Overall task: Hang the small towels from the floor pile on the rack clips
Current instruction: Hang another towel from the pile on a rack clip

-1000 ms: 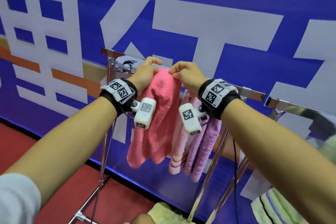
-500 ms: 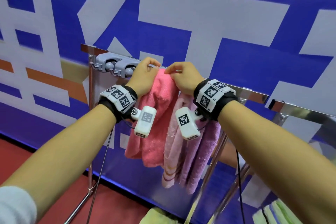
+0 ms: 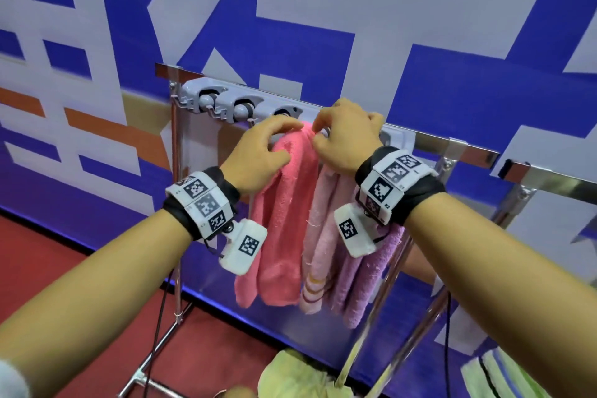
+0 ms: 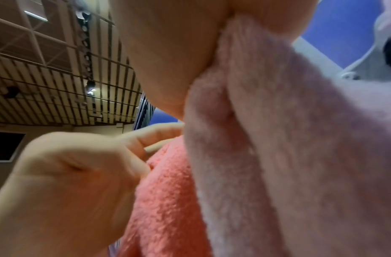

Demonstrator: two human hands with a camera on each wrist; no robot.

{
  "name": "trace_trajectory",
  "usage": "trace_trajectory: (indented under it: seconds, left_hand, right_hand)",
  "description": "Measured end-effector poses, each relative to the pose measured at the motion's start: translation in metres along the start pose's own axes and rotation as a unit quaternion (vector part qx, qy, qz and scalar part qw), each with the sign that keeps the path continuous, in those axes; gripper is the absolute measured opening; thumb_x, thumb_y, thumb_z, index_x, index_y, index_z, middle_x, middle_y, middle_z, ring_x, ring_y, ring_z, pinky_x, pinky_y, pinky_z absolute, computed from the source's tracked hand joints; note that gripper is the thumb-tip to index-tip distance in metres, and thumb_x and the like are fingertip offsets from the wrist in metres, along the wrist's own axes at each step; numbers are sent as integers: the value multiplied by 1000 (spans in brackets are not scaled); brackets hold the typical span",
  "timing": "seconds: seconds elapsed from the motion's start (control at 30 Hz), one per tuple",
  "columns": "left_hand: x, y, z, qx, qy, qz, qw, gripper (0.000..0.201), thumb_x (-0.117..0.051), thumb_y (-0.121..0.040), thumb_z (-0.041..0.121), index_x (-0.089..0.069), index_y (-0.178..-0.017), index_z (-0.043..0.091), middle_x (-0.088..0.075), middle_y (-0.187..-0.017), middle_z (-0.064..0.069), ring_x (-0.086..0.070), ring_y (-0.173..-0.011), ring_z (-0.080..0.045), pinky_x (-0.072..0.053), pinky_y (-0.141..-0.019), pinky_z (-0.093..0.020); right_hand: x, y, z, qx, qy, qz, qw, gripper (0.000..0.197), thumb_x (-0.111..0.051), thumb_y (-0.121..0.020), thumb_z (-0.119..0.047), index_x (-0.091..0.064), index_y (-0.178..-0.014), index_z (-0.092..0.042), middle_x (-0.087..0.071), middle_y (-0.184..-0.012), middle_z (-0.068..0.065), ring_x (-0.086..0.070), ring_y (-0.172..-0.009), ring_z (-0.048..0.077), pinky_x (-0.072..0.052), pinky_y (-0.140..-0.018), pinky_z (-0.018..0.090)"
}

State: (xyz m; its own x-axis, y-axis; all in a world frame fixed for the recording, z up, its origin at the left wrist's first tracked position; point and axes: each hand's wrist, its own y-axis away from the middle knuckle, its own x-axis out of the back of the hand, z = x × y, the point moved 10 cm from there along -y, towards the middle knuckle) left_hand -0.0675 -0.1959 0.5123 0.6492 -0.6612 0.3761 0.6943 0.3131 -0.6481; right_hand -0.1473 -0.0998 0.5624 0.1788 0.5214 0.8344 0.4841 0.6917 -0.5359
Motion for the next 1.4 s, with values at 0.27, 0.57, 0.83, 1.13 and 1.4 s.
trace_trajectory:
  seconds: [0.27, 0.57, 0.83, 1.13, 1.4]
  left_hand:
    - [-10, 12, -9, 12, -79, -50, 996, 80, -54, -72, -7, -40, -146, 19, -53, -138, 2, -51, -119, -5, -39, -96, -7]
    - [-5, 10, -18, -4, -135, -51, 990, 95, -52, -72, -10, -25, -153, 31, -47, -147, 1, -48, -131, -12, -40, -109, -29]
    - [23, -1, -20, 12, -44, 73, 996, 50, -42, -73, 0, -66, -114, 17, -69, -110, 5, -63, -107, -10, -48, -101, -36]
    - [34, -15, 11, -27, -110, 157, 981, 35, -49, -83, -5, -71, -103, 13, -69, -95, 7, -63, -92, -10, -46, -90, -20]
    - [7, 18, 0, -18, -137, 96, 986, 52, -63, -76, 9, -60, -126, 19, -72, -108, -6, -66, -93, -24, -50, -88, -29]
  right_hand:
    - [-16, 15, -36, 67, 82, -71, 992, 24, -49, -80, -15, -61, -100, -21, -66, -99, 1, -59, -103, 29, -27, -87, 39]
    - [-16, 28, -43, 81, 71, -77, 991, 64, -61, -72, -60, -47, -123, -25, -67, -94, 2, -60, -96, 30, -43, -78, 39]
    - [-23, 22, -52, 27, 184, 0, 983, 45, -59, -79, -43, -51, -114, -17, -62, -109, 5, -59, -105, 32, -29, -103, 51]
    - [11, 6, -34, 17, 142, 29, 989, 23, -52, -81, -12, -36, -93, -22, -51, -81, -1, -61, -86, 32, -34, -95, 44]
    - [-20, 28, -41, 69, 208, -25, 975, 15, -54, -83, -20, -56, -98, -18, -69, -96, 5, -63, -99, 30, -24, -106, 43]
